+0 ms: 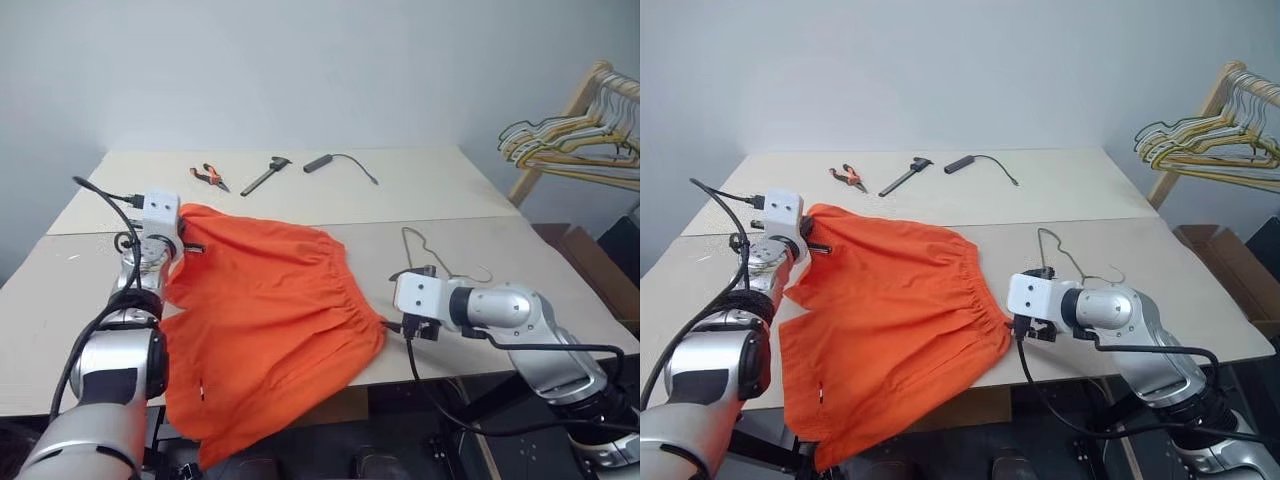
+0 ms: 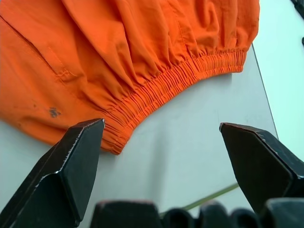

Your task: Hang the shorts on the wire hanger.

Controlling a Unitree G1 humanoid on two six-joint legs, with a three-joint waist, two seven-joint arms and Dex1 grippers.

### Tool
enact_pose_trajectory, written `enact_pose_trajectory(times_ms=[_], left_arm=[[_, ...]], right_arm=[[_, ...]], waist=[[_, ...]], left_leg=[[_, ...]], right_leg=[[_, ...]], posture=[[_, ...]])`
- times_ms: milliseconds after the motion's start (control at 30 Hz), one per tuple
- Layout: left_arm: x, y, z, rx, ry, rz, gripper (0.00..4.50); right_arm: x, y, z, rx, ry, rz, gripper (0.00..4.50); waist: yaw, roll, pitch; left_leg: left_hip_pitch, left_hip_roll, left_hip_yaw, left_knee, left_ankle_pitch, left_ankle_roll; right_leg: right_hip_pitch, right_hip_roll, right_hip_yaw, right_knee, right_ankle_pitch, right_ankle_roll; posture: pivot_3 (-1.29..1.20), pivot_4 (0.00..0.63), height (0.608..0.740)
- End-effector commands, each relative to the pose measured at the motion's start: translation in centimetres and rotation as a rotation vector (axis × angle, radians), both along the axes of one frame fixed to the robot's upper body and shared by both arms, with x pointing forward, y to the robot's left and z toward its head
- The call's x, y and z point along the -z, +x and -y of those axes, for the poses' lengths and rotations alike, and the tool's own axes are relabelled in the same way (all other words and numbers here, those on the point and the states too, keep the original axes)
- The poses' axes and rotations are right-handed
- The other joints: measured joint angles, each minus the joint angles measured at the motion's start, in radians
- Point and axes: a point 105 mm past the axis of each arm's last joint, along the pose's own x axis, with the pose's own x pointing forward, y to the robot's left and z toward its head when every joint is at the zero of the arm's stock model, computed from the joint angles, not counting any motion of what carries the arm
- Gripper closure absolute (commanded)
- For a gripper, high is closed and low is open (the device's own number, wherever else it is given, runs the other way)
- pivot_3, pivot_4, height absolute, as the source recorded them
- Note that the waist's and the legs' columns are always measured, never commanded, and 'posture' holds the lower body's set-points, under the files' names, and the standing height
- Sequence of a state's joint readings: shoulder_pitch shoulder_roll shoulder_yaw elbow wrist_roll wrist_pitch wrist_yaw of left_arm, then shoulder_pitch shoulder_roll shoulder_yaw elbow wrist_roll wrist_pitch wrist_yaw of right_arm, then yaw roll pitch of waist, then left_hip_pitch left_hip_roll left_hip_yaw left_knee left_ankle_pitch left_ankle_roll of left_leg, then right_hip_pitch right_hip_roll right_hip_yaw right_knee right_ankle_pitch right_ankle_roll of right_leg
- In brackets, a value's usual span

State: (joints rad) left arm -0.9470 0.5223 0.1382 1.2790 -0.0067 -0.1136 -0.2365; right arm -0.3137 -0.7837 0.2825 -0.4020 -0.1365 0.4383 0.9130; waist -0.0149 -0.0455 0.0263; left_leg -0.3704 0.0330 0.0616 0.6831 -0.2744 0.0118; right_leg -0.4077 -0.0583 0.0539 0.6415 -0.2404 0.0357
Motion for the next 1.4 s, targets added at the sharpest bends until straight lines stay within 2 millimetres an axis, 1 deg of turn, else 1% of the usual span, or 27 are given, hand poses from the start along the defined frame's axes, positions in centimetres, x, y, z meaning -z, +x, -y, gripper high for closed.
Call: enact_pose_trajectory(times_ms=[33, 100, 167, 300, 367, 400, 500, 633, 700, 767, 833, 867, 900, 967, 1067, 1100, 1167, 1233, 1400], left_arm=[[-2.7, 1.0, 1.4, 0.075, 0.044, 0.079, 3.55], [-2.6, 1.0, 1.5, 0.083, 0.089, 0.074, 2.88], [-3.0, 1.0, 1.2, 0.051, 0.095, 0.098, 2.19], [-5.5, 1.0, -0.3, -0.062, 0.150, 0.208, 0.90], [-6.4, 1.0, -0.8, -0.097, 0.172, 0.243, 0.22], [-6.8, 0.9, -0.9, -0.108, 0.185, 0.259, 0.04], [-7.4, 1.0, -1.0, -0.102, 0.150, 0.277, 0.04], [-7.2, 0.9, 1.7, 0.156, 0.059, 0.278, 0.04], [-7.0, 0.1, 3.4, 0.322, 0.048, 0.298, 0.04], [-6.7, -1.4, 5.2, 0.507, 0.041, 0.304, 0.04], [-6.6, -3.5, 6.8, 0.663, 0.025, 0.300, 0.04], [-6.5, -4.2, 7.3, 0.708, 0.018, 0.291, 0.04], [-6.3, -5.3, 8.0, 0.762, 0.058, 0.276, 0.04], [-5.7, -7.0, 9.0, 0.836, 0.135, 0.239, 0.04], [-5.5, -10.1, 10.7, 0.994, 0.173, 0.191, 0.04], [-5.5, -10.9, 11.1, 1.029, 0.175, 0.176, 0.04], [-5.4, -13.4, 11.9, 1.148, 0.204, 0.120, 0.04], [-5.3, -15.6, 12.4, 1.230, 0.225, 0.068, 0.04], [-5.2, -18.6, 13.2, 1.344, 0.231, -0.009, 0.04]], right_arm=[[-0.9, 0.3, -0.4, -0.019, 0.014, 0.050, 0.00], [-0.9, 0.3, -0.5, -0.021, 0.015, 0.052, 0.00], [-0.9, 0.3, -0.5, -0.023, 0.018, 0.053, 0.00], [-0.6, 0.3, -0.6, -0.029, 0.014, 0.050, 0.00], [-0.7, 0.3, -0.7, -0.031, 0.014, 0.051, 0.00], [-0.7, 0.4, -0.7, -0.029, 0.015, 0.050, 0.00], [-0.6, 0.8, -0.4, 0.013, 0.012, 0.037, 0.00], [-0.8, 2.2, 1.0, 0.172, 0.061, -0.039, 0.00], [-1.2, 3.4, 2.1, 0.304, 0.130, -0.096, 0.00], [-1.2, 4.3, 3.2, 0.412, 0.191, -0.162, 0.00], [-0.8, 5.4, 4.0, 0.519, 0.243, -0.221, 0.00], [-0.6, 5.8, 4.2, 0.553, 0.259, -0.239, 0.00], [-0.5, 6.5, 4.5, 0.618, 0.299, -0.272, 0.00], [-0.2, 7.6, 4.6, 0.702, 0.364, -0.320, 0.00], [0.3, 8.6, 4.1, 0.772, 0.428, -0.366, 0.00], [0.5, 8.8, 4.0, 0.786, 0.435, -0.372, 0.00], [1.3, 9.2, 3.9, 0.831, 0.438, -0.370, 0.00], [2.1, 9.6, 3.9, 0.879, 0.425, -0.355, 0.00], [3.3, 10.5, 3.7, 0.957, 0.451, -0.350, 0.00]], waist=[[0.002, 0.000, 0.000], [0.002, 0.000, 0.000], [0.002, 0.000, 0.000], [0.001, 0.000, 0.000], [0.001, 0.000, 0.000], [0.000, 0.000, 0.000], [0.001, 0.000, 0.000], [0.002, 0.000, 0.000], [0.000, 0.000, 0.000], [-0.004, 0.001, 0.000], [-0.012, 0.001, 0.000], [-0.019, 0.001, 0.000], [-0.027, 0.001, 0.000], [-0.034, 0.001, 0.000], [-0.043, 0.001, 0.000], [-0.046, 0.001, 0.000], [-0.052, 0.002, 0.000], [-0.056, 0.002, 0.000], [-0.056, 0.003, 0.001]], left_leg=[[0.000, 0.000, 0.000, 0.000, 0.000, 0.000], [-0.001, 0.000, -0.001, 0.000, 0.000, 0.000], [-0.001, 0.000, -0.001, 0.000, 0.000, 0.000], [-0.001, 0.000, -0.001, 0.000, 0.000, 0.000], [-0.001, 0.000, -0.001, 0.000, 0.000, 0.000], [-0.001, 0.000, -0.001, 0.000, 0.000, 0.000], [-0.001, 0.000, -0.001, 0.000, 0.000, 0.000], [-0.001, 0.000, -0.001, 0.001, 0.000, 0.000], [-0.001, 0.000, -0.001, 0.001, 0.000, -0.001], [-0.002, 0.000, 0.000, 0.001, 0.000, -0.001], [-0.002, 0.001, 0.000, 0.001, 0.000, -0.001], [-0.002, 0.001, 0.000, 0.001, 0.000, -0.001], [-0.002, 0.002, 0.000, 0.001, 0.000, -0.001], [-0.002, 0.002, -0.001, 0.001, 0.000, -0.001], [-0.001, 0.001, -0.001, 0.001, 0.000, -0.001], [-0.001, 0.002, -0.001, 0.001, 0.000, -0.001], [-0.001, 0.001, -0.002, 0.001, 0.000, -0.001], [-0.002, 0.002, -0.003, 0.001, 0.000, 0.000], [-0.001, 0.001, -0.006, 0.001, 0.000, 0.000]], right_leg=[[0.000, 0.000, 0.000, 0.000, 0.000, 0.000], [0.000, 0.000, -0.001, 0.000, 0.000, 0.000], [0.000, 0.000, -0.001, 0.000, 0.000, 0.000], [0.000, 0.000, -0.001, 0.000, 0.000, 0.000], [0.000, 0.000, -0.001, 0.000, 0.000, 0.000], [0.000, 0.000, -0.001, 0.000, 0.000, 0.000], [0.000, 0.000, -0.001, 0.000, 0.000, 0.000], [0.000, 0.000, -0.002, 0.000, 0.000, 0.000], [0.000, 0.000, -0.003, 0.000, 0.000, 0.000], [0.000, -0.001, -0.002, 0.001, 0.001, -0.001], [0.000, -0.001, -0.002, 0.000, 0.001, -0.001], [0.000, -0.001, -0.002, 0.001, 0.001, -0.001], [-0.001, -0.001, -0.002, 0.001, 0.001, -0.001], [-0.001, -0.001, -0.002, 0.002, 0.001, -0.002], [-0.001, -0.001, -0.001, 0.004, 0.001, -0.002], [-0.001, -0.001, -0.001, 0.004, 0.001, -0.002], [-0.001, -0.001, -0.001, 0.003, 0.001, -0.002], [-0.002, -0.001, 0.000, 0.003, 0.001, -0.001], [-0.002, -0.001, 0.002, 0.004, 0.001, -0.001]], posture=[[-0.02, 0.000, 0.740], [-0.02, 0.000, 0.740], [-0.02, 0.000, 0.740], [-0.02, 0.000, 0.740], [-0.01, 0.000, 0.740], [-0.02, 0.000, 0.740], [-0.02, 0.000, 0.740], [-0.02, 0.000, 0.740], [-0.02, 0.000, 0.740], [-0.03, 0.000, 0.740], [-0.04, 0.000, 0.740], [-0.04, 0.000, 0.740], [-0.04, 0.000, 0.740], [-0.03, 0.000, 0.740], [-0.03, 0.000, 0.740], [-0.03, 0.000, 0.740], [-0.02, 0.000, 0.740], [-0.01, 0.000, 0.740], [-0.01, 0.000, 0.740]])
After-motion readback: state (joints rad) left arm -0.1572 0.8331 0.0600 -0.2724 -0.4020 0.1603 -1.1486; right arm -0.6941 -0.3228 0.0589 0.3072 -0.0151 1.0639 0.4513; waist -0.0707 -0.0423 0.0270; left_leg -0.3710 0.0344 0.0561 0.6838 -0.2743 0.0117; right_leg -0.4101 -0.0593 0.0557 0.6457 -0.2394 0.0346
